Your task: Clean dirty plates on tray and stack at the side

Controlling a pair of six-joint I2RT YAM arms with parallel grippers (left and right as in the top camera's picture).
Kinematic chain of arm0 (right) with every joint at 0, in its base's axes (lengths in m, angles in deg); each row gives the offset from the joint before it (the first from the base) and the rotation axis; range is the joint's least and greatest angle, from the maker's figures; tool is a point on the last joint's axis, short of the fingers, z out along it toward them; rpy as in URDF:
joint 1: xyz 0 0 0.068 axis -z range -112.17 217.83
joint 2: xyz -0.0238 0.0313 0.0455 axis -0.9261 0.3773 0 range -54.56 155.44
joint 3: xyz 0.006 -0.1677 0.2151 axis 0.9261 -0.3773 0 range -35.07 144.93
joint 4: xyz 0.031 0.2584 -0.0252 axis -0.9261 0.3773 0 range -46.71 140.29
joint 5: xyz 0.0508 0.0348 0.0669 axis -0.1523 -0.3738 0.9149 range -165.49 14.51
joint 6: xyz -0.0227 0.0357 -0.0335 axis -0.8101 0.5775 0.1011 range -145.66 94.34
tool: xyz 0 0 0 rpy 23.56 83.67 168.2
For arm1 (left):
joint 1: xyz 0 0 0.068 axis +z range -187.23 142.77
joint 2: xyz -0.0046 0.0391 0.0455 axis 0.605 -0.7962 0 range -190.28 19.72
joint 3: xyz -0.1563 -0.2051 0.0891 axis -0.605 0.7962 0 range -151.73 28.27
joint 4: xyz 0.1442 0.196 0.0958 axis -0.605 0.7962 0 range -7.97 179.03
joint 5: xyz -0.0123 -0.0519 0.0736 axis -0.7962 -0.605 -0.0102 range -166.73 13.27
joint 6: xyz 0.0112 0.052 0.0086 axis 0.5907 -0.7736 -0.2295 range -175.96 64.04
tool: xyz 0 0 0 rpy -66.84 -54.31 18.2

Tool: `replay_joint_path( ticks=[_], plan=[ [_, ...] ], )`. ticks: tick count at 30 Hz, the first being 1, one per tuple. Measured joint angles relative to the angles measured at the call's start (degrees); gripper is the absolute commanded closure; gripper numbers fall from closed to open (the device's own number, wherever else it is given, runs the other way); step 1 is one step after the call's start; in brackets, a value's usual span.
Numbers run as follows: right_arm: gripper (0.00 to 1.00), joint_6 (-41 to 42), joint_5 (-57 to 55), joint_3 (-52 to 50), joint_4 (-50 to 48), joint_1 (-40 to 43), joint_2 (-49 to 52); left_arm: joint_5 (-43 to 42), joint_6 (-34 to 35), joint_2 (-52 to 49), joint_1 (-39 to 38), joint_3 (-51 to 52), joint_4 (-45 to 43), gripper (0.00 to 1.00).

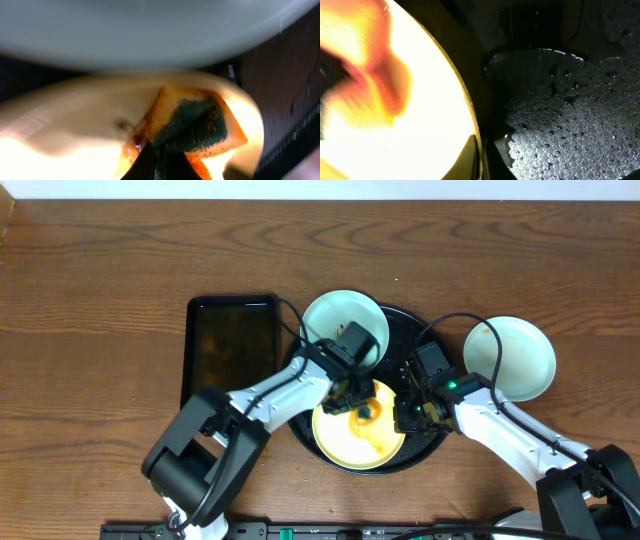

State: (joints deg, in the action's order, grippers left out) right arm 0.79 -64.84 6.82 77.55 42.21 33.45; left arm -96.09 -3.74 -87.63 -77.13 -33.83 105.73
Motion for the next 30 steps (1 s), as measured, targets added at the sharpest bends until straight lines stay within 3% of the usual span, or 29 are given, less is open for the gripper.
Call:
replay_joint_path(
  ticks=[12, 16, 18, 24, 30],
  plan=[
    [0.99, 0.0, 0.0, 0.1, 0.2, 0.0, 0.0, 4.7, -6.6, 3.9, 6.5, 0.6, 11.7, 0.93],
    [0.76, -0.3, -0.4, 0.1, 0.5, 0.0, 0.0, 7.2, -10.5, 10.5, 6.7, 2.5, 14.8, 0.92],
    [0.74, -0.4, -1.7, 0.0, 1.1, 0.0, 0.1, 8.9, -12.1, 15.0, 7.5, 2.6, 15.6, 0.93],
    [0.89, -0.9, -2.7, 0.0, 1.0, 0.0, 0.1, 13.0, -15.1, 26.0, 10.8, 2.6, 18.2, 0.93],
    [0.99, -0.7, -2.8, 0.0, 0.8, -0.2, 0.1, 17.3, -16.3, 27.7, 17.2, 2.6, 19.6, 0.93]
  ],
)
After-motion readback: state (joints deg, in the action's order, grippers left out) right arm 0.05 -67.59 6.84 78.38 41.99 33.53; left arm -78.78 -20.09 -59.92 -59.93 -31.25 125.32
